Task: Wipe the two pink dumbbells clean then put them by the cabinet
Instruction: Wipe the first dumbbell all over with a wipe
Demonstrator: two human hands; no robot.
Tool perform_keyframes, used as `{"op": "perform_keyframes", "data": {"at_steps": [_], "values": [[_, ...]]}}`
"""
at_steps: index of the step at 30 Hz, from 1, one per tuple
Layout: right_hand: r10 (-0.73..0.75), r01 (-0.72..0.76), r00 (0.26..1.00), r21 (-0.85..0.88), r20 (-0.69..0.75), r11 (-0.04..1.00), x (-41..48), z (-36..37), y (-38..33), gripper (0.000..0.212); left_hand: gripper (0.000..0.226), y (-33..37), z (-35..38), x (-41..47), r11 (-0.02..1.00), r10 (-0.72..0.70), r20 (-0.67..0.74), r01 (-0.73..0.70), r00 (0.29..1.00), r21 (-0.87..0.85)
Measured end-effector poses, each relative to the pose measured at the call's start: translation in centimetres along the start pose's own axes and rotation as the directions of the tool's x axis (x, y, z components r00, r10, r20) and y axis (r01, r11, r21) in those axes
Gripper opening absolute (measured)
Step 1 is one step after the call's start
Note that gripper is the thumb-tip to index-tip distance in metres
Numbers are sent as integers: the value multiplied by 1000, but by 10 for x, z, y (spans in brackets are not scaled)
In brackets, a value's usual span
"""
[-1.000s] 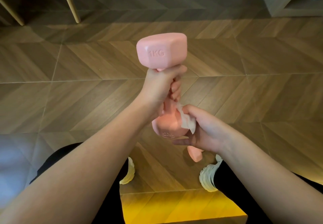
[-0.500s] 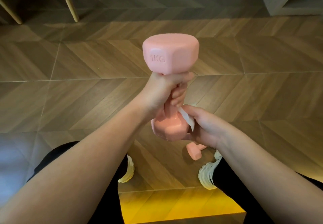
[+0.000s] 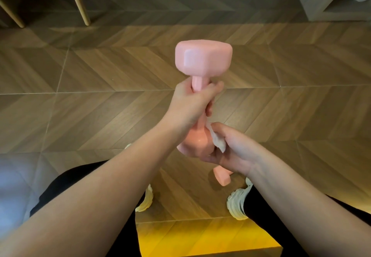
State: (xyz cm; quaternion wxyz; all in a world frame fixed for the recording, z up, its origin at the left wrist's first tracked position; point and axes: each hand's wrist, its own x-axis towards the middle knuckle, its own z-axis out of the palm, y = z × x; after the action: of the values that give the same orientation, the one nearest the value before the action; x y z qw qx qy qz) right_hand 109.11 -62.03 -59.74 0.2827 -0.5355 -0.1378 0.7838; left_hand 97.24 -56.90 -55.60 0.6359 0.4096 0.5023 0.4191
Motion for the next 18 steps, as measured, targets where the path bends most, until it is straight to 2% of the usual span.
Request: {"op": "perform_keyframes", "data": {"at_steps": [3, 7, 13, 15, 18], "values": [[-43, 43, 998, -3, -51, 999, 3, 7, 3, 18, 27, 0, 1, 2, 997, -37, -51, 33, 998, -76], [-40, 36, 996, -62, -75, 997, 8, 13, 7, 17, 23, -3, 4, -5, 999, 42, 96, -39, 994, -35], [-7, 8, 999, -25, 37, 1000, -4, -1, -3, 19, 36, 0, -4, 1, 985, 13, 122, 8, 992, -170], [5, -5, 1000, -44, -2, 999, -4, 5, -3, 18, 37, -1, -5, 1, 976, 20, 152, 14, 988, -217], [13, -34, 993, -176, -119, 984, 0, 14, -2, 21, 35, -6, 1, -2, 979, 49, 228, -2, 973, -203]]}}
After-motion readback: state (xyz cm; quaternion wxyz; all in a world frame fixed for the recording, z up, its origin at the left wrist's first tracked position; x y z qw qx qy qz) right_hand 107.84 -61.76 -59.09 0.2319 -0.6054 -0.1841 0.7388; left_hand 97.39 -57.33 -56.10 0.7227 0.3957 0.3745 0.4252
